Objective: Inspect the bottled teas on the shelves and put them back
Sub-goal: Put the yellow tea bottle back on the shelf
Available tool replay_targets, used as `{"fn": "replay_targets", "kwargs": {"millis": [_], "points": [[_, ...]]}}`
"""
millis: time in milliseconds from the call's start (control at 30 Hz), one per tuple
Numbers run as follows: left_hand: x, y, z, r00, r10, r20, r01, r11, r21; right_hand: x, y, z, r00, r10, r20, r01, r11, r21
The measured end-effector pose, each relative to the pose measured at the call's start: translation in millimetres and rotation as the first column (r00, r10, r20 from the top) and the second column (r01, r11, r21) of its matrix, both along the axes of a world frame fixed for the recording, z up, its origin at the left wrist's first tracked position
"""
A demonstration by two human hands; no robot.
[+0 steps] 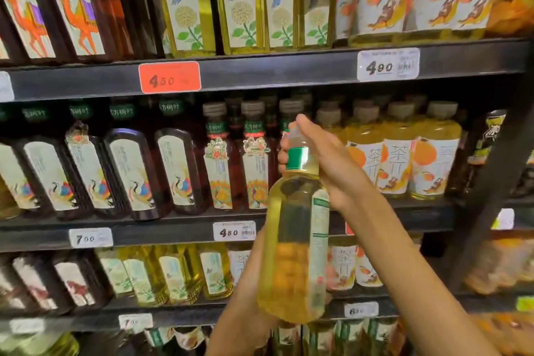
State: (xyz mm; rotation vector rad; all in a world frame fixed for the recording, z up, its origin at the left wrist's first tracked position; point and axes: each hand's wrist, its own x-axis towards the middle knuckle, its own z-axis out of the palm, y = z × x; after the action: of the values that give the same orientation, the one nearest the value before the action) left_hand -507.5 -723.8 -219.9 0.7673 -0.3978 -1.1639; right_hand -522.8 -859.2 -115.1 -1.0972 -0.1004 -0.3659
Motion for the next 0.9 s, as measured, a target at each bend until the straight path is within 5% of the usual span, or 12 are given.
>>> {"fn": "replay_targets", "kwargs": {"millis": [67,133,433,600,800,900], "points": [[5,13,-7,0.992,0.038,0.122,-0.042,0.999,0.032,1,2,-3,0.99,-0.141,-0.007,0.139,0.982,-0.131],[6,23,-10,0.987,0.053,0.153,-0.058,0.998,0.029,2,6,-6,0.983,-0.182,-0.025,0.179,0.979,-0.098],[-18,14,5,0.993,-0.102,-0.062,0.089,0.979,-0.182,5,8,2,0.988,0.152,-0.012,-0.15,0.982,0.112],[-15,7,-5,0.996,-0.067,-0.065,0.056,0.985,-0.161,5,7,2,0.991,0.133,-0.004,-0.132,0.987,0.096],[-6,8,4,0.953,0.157,0.258,-0.166,0.986,0.014,-5,-3,4,0.997,-0.082,0.013,0.083,0.989,-0.123],[-11,13,3,0.927,0.14,0.349,-0.134,0.99,-0.04,-7,-4,5,0.997,-0.071,0.018,0.072,0.985,-0.155]]}}
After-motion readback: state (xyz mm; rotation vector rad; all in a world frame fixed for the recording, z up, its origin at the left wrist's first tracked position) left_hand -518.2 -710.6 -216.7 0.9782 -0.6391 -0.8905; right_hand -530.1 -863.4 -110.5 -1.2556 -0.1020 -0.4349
